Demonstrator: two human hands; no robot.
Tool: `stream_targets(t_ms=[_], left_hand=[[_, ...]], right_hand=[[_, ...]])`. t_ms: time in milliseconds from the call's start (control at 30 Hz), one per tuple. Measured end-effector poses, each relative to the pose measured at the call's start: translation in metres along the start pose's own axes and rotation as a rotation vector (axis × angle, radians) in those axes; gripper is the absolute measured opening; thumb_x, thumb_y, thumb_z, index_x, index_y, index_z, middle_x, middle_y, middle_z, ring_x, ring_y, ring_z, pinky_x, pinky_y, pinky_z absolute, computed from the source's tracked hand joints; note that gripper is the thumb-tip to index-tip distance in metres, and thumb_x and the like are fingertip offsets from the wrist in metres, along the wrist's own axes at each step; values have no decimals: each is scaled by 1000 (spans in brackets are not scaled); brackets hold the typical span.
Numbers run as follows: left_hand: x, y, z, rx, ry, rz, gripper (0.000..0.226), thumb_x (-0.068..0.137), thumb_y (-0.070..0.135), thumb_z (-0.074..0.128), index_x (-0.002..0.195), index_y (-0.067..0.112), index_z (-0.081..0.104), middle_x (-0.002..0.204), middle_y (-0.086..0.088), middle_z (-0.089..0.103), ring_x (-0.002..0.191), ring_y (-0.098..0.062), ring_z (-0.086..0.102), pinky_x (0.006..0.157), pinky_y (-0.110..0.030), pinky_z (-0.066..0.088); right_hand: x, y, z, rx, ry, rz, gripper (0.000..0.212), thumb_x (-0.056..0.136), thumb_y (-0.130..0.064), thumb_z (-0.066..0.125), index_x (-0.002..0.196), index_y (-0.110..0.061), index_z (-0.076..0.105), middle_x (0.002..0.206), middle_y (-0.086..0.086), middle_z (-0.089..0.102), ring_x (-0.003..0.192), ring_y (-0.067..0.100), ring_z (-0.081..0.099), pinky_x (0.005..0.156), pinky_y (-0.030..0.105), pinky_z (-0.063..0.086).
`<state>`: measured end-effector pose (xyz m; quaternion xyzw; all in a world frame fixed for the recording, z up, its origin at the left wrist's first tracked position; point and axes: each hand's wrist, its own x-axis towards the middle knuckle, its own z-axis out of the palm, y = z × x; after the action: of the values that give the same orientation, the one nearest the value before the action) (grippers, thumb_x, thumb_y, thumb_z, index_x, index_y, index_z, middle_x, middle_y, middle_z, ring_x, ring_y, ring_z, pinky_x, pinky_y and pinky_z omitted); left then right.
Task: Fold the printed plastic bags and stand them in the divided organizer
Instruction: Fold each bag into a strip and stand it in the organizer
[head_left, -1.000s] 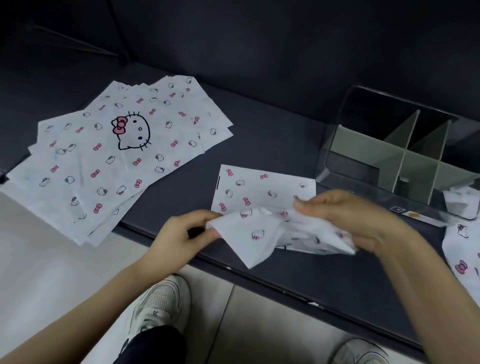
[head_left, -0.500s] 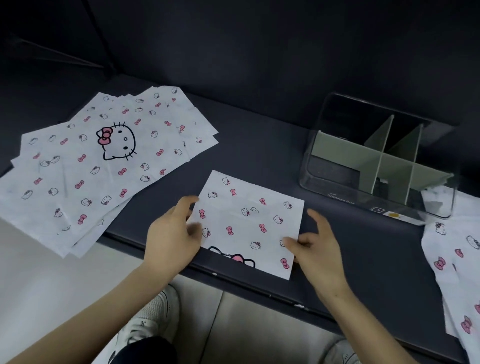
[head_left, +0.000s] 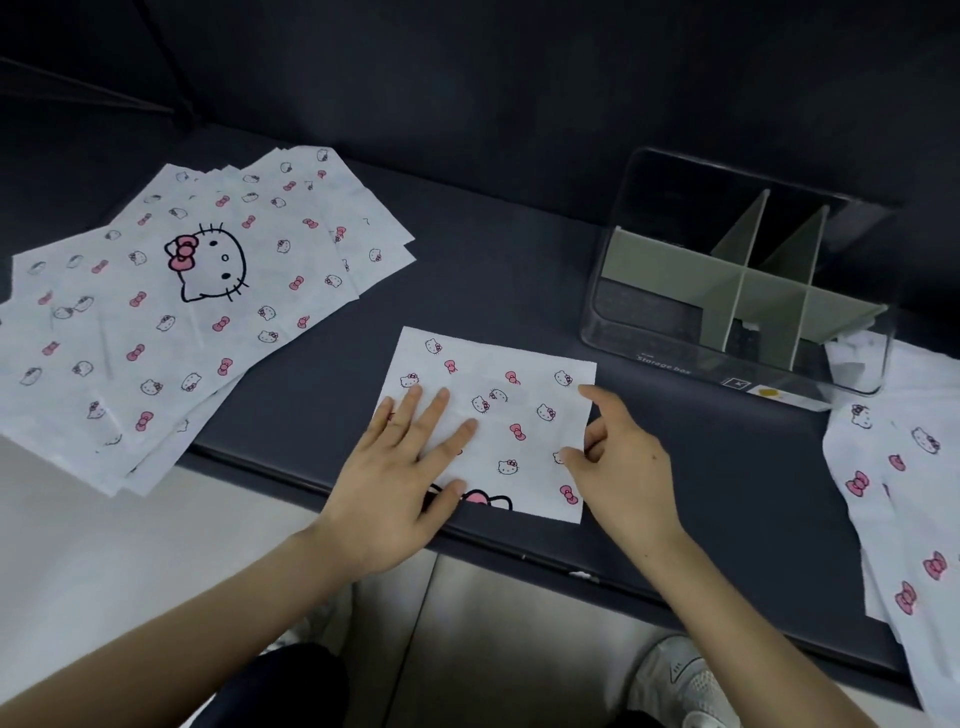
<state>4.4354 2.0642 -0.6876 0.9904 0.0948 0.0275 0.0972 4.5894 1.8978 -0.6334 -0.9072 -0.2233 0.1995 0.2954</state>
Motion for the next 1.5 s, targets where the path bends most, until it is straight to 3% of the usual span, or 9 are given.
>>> stream_targets(t_ms=[233, 433, 567, 733, 900, 1000, 1167, 1300, 1500], left_hand=[[1, 21, -9, -14, 48, -133, 57, 100, 46, 20, 140, 18, 49, 150, -18, 36, 140, -40, 29, 113, -52, 17], [14, 10, -5, 5, 55, 19, 52, 100, 39, 28, 145, 16, 42, 152, -15, 33, 142, -35, 26, 115, -47, 19], [10, 6, 6, 27, 3, 45, 64, 98, 58, 25, 149, 21, 31, 157, -13, 23, 146, -33, 17, 116, -50, 15], [8, 7, 6, 7, 32, 36, 68, 96, 62, 24, 149, 21, 31, 157, -13, 24, 146, -32, 17, 115, -53, 17], [7, 9, 6, 25, 12, -5, 69, 92, 61, 31, 149, 22, 33, 157, -12, 23, 146, -32, 16, 114, -53, 17], [8, 9, 7, 27, 7, -3, 69, 92, 61, 32, 150, 23, 31, 157, -12, 23, 146, -32, 16, 115, -53, 16], [8, 8, 7, -7, 25, 1, 69, 91, 61, 35, 149, 23, 33, 157, -12, 24, 146, -31, 17, 115, -52, 16], [10, 0, 2, -208, 103, -1, 67, 91, 65, 37, 137, 19, 53, 147, -10, 43, 138, -26, 34, 116, -39, 18], [-7, -47, -44, -705, 19, -19, 60, 81, 72, 51, 122, 29, 59, 125, 14, 60, 118, 0, 54, 102, -21, 38]], right_hand=[[5, 4, 4, -30, 26, -17, 57, 84, -10, 67, 136, -23, 46, 79, -1, 62, 74, 17, 61, 67, 21, 37], [4, 10, 8, -29, 29, -9, 55, 84, -9, 66, 135, -20, 47, 80, -2, 60, 74, 18, 61, 70, 25, 42], [-8, 14, 17, -354, 387, -303, 42, 82, -27, 59, 121, -10, 61, 100, 10, 65, 83, 33, 59, 74, 40, 51], [-23, 19, 52, -439, 132, -555, 52, 94, -46, 40, 140, -24, 42, 145, 14, 45, 135, 30, 39, 110, 56, 29], [-25, 64, 31, -506, 119, -470, 52, 101, -52, 16, 146, -28, 29, 152, 10, 35, 141, 25, 32, 114, 51, 11], [-27, 78, 12, -481, 203, -454, 52, 99, -52, 24, 143, -27, 33, 148, 13, 40, 139, 30, 35, 114, 53, 15], [-18, 62, 13, -441, 202, -902, 31, 90, -39, 55, 103, -16, 71, 125, 7, 63, 124, 24, 52, 113, 51, 26], [-8, 61, 17, -578, 251, -1102, 18, 91, -19, 58, 83, -11, 72, 99, 4, 71, 101, 22, 64, 112, 45, 31], [-8, 48, 6, -296, 243, -859, 17, 86, -9, 53, 71, -8, 60, 61, 0, 57, 60, 19, 59, 102, 36, 44]])
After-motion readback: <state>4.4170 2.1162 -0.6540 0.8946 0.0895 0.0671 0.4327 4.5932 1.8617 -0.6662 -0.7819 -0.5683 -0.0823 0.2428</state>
